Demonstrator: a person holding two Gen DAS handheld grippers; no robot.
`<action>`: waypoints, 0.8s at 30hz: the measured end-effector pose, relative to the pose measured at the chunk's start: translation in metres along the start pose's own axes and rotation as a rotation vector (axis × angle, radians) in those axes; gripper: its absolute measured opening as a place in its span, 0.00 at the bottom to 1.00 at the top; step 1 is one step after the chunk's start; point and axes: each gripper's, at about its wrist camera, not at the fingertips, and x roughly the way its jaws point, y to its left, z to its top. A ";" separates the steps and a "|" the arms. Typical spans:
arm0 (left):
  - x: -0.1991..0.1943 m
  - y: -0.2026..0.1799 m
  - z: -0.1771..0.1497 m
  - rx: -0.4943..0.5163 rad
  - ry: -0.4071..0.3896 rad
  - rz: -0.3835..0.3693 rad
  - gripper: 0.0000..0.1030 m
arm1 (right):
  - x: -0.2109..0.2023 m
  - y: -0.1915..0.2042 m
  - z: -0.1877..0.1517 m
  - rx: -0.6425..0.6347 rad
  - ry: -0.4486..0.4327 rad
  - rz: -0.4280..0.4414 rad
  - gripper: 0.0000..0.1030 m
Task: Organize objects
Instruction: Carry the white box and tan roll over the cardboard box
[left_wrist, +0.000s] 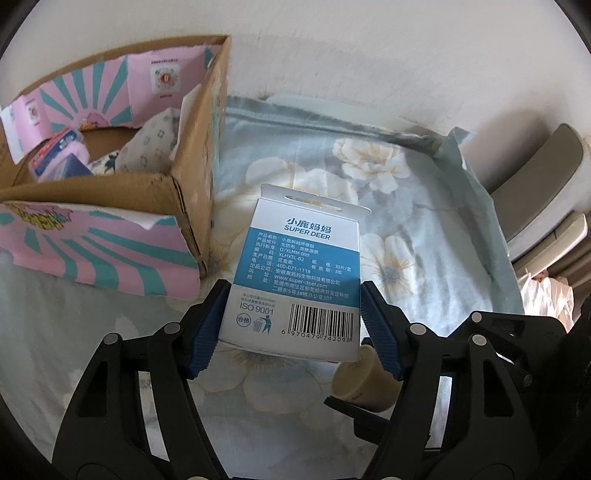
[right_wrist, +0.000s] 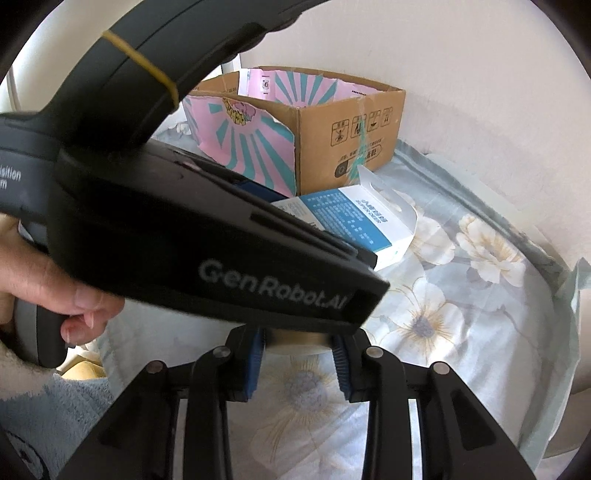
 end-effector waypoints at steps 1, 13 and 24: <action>-0.003 -0.001 0.001 0.002 -0.005 -0.003 0.66 | -0.002 0.000 0.000 0.001 0.000 -0.004 0.30; -0.039 -0.008 0.009 0.063 -0.071 -0.047 0.66 | -0.032 -0.002 0.016 0.037 -0.015 -0.053 0.30; -0.101 0.012 0.051 0.094 -0.167 -0.060 0.66 | -0.079 0.001 0.047 0.145 -0.063 -0.091 0.30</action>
